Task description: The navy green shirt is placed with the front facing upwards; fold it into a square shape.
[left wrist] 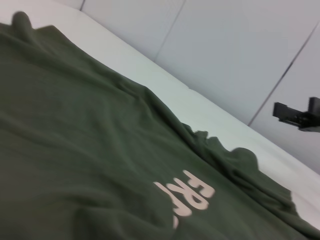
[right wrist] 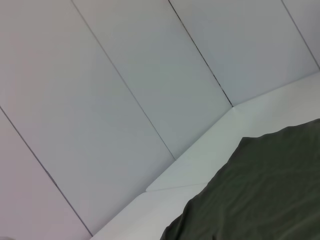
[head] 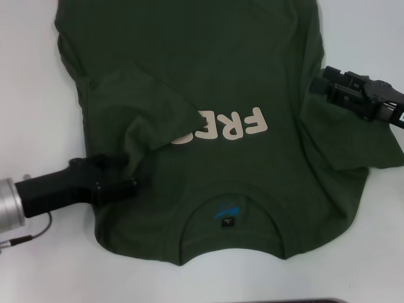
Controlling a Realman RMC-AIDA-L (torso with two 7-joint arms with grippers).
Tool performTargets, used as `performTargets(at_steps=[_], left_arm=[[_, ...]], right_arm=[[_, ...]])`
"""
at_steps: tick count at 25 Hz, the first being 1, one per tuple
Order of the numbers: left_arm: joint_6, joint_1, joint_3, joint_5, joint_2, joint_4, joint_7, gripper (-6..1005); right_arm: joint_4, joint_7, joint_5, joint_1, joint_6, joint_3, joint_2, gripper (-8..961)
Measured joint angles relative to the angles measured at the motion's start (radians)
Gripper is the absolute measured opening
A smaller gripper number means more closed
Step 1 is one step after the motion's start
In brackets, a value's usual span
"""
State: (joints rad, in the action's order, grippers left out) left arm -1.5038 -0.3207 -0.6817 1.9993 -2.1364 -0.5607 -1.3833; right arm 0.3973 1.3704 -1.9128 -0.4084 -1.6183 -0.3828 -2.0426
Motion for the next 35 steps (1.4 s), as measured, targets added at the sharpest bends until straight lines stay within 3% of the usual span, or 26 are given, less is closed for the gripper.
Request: performTargets(at_steps=[6, 21, 30, 35], left_arm=[[0.014, -0.028, -0.019, 0.029, -0.023, 0.044, 0.011, 843], [0.029, -0.053, -0.025, 0.033, -0.025, 0.074, 0.014, 843], [-0.187, -0.06, 0.063, -0.029, -0.018, 0.037, 0.067, 842], [-0.234, -0.068, 0.089, -0.105, -0.02, 0.035, 0.066, 842]], right_arm=[[0.0, 0.0, 0.0, -0.001, 0.0, 0.001, 0.002, 699], [0.0, -0.005, 0.0, -0.002, 0.0, 0.001, 0.0, 698], [0.0, -0.003, 0.001, -0.002, 0.003, 0.001, 0.0, 698], [0.026, 0.049, -0.001, 0.017, -0.004, 0.003, 0.011, 694]])
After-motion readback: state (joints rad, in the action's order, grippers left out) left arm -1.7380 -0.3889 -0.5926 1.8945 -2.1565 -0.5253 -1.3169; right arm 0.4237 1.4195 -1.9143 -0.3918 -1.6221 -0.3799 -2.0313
